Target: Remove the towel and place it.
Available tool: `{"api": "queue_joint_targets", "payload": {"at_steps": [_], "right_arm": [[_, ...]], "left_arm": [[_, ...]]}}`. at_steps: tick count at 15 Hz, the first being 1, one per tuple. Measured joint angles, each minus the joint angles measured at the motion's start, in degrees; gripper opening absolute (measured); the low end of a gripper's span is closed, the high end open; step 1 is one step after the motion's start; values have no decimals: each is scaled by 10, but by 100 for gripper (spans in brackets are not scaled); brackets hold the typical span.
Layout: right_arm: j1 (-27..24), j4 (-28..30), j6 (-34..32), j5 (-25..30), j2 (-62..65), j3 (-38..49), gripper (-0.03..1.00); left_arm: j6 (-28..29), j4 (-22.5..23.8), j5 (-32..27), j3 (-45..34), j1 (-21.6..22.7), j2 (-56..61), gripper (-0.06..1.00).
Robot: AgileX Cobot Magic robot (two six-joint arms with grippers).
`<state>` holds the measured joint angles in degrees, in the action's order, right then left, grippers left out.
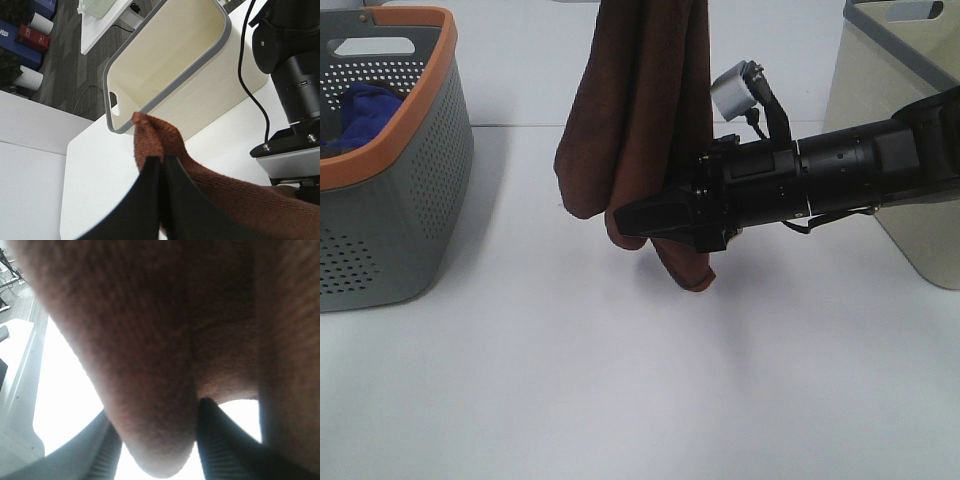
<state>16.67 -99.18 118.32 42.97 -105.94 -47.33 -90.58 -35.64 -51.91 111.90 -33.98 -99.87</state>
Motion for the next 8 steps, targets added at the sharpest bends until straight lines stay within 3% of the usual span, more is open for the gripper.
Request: {"api": "queue_joint_targets", "payload": {"at_steps": [4,6,8], "right_arm": [[0,51,-11,-1,5,0,2],[0,98,-79,0,32,0,0],[0,171,-192,-10,74,-1,0]], "left_arm": [[6,7,0,0,0,0,0],[22,30,0,0,0,0,0],[53,76,-3,0,0,0,0]]}}
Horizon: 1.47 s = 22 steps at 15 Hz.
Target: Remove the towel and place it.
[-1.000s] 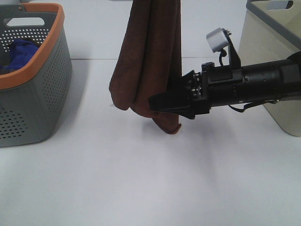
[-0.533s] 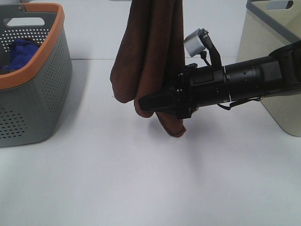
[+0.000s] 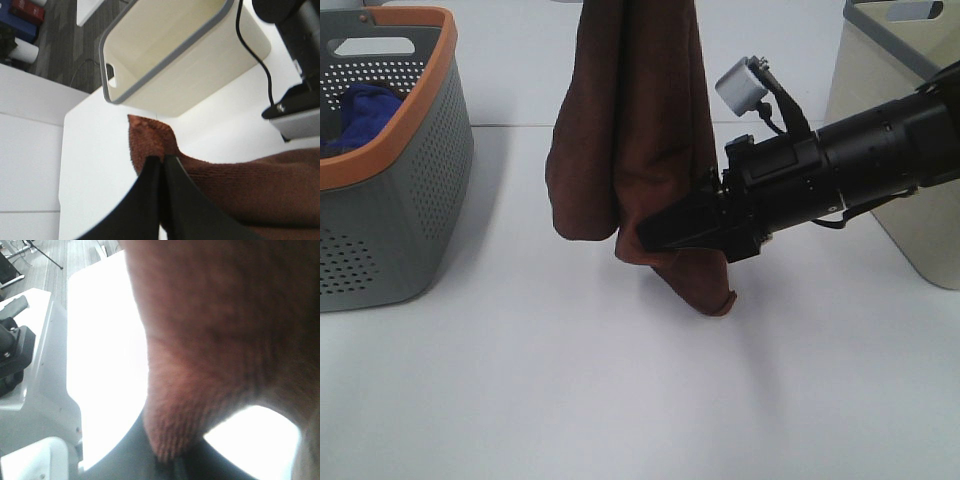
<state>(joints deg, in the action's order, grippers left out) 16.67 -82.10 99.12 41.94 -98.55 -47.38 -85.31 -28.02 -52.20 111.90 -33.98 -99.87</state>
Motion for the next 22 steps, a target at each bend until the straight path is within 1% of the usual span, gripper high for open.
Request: {"api": "queue_joint_targets", "payload": {"at_steps": [2,3,4,6,7,9,10,12,14,15,17,19,20,21,22], "right_arm": [[0,120,-116,-21,47,-1,0],[0,154,-148,-26,60,-1,0],[0,211,-209,-38,87,-1,0],[0,320,-296,-62,152,-1,0],[0,410,-340,-96,213,-1,0],[0,466,-350,-130,237,-1,0],[0,477,-350,-137,237,-1,0],[0,507,-350,-167,237,-1,0],[0,535,-347,-211,237,-3,0],[0,548,-342,-241,234,-7,0],[0,566,-328,-296,207,-20,0],[0,581,-312,-331,151,-57,0],[0,586,-303,-353,115,-91,0],[0,592,-285,-389,66,-148,0],[0,594,-265,-402,32,-198,0]], "left_arm": [[52,74,-25,0,0,-8,0],[76,110,-40,0,0,-16,0],[103,131,-49,0,1,-25,0],[121,139,-54,0,1,-32,0],[148,139,-55,0,1,-33,0],[186,146,-56,0,1,-41,0],[196,150,-56,0,1,-45,0],[252,166,-56,0,1,-58,0],[324,210,-50,0,1,-68,0],[354,235,-34,0,1,-76,0],[373,267,15,0,1,-96,0],[377,284,87,0,4,-127,0],[383,286,130,0,11,-142,0],[399,292,210,0,35,-162,0],[403,300,254,0,57,-171,0]]}}
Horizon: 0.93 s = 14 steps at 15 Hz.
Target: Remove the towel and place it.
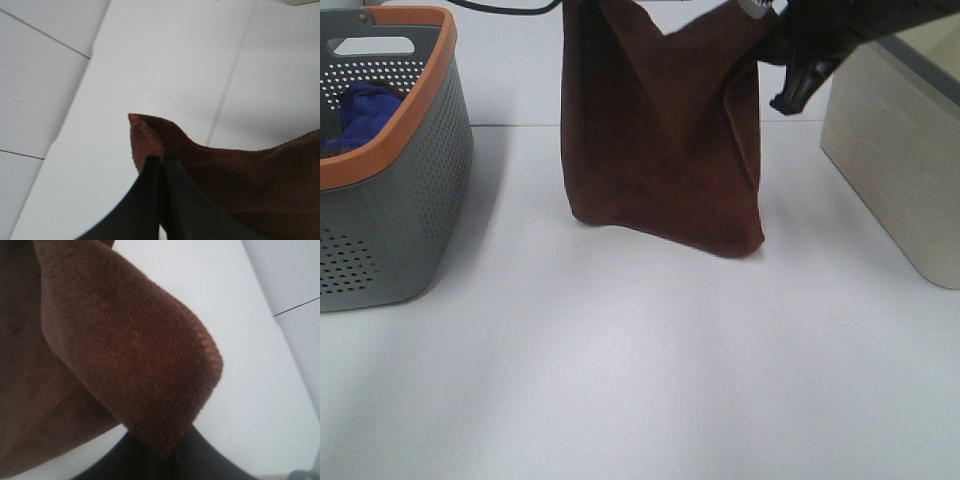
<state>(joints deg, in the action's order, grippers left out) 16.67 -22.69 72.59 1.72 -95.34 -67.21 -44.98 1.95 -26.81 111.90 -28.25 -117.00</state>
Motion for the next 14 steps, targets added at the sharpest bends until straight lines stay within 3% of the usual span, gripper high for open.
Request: {"api": "queue_joint_targets", "payload": {"at_steps": [4,8,10,11,14], "right_arm": [[-17,0,61,-22,-96,-172,0],[-52,0,71,-22,-178,-221,0],[-64,0,69,56,-195,-199,0],[-65,0,69,87,-195,-193,0],[-65,0,46,277,-187,-183,0]], "left_arm": [[13,4,154,0,64,-15,0],[18,3,167,0,63,-72,0],[20,3,126,0,52,-93,0],[21,3,75,0,42,-100,0],[21,-3,-119,0,15,-101,0]]}}
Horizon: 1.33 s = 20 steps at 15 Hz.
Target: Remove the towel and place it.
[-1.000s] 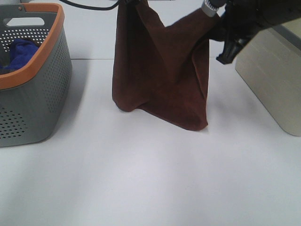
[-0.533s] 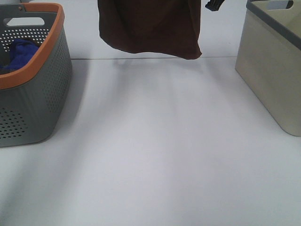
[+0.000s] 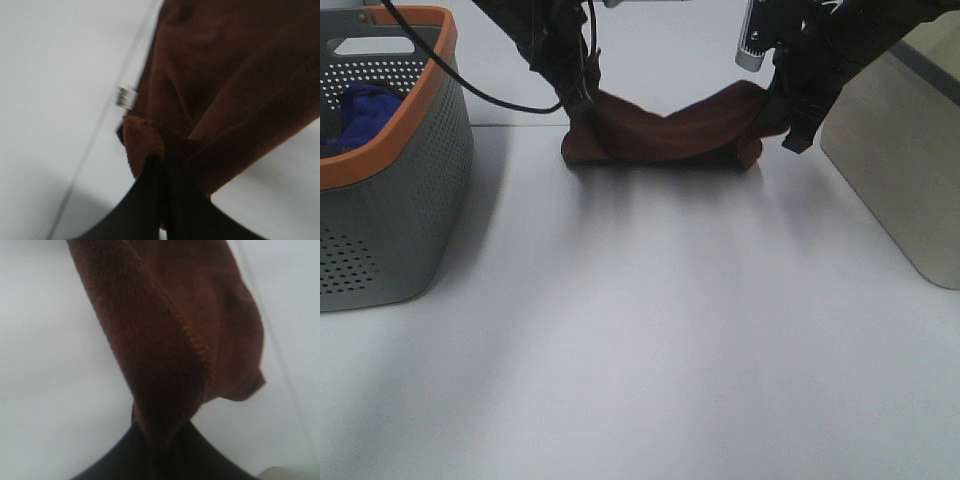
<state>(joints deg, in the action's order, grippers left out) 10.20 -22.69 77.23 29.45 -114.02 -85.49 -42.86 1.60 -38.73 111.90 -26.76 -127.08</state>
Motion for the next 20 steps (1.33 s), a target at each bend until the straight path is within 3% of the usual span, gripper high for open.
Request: {"api": "queue_joint_targets", "payload": {"at_steps": [2,3,6,10,15,16,17,20], "right_arm": [[0,1,-46,109,4,0,0],[0,6,-97,207,2,0,0],[0,8,-146,317,-7,4,0],[0,7,-189,325,-7,36,0],[0,-13,-189,325,-7,99,0],[0,-16,-190,325,-7,103,0],[0,-32,-222,325,-7,123,7],[0,-31,-329,314,-7,141,57]], "left_arm": [[-1,-16,-127,0,-2,-6,0],[-22,-45,-209,0,-2,-17,0],[-60,-90,-283,0,-2,-33,0],[-102,-123,-305,-17,-2,-44,0],[-120,-134,-308,-93,-2,-44,6],[-120,-134,-308,-94,-2,-44,11],[-118,-136,-308,-95,-2,-44,31],[-112,-136,-308,-95,-2,-44,80]]}}
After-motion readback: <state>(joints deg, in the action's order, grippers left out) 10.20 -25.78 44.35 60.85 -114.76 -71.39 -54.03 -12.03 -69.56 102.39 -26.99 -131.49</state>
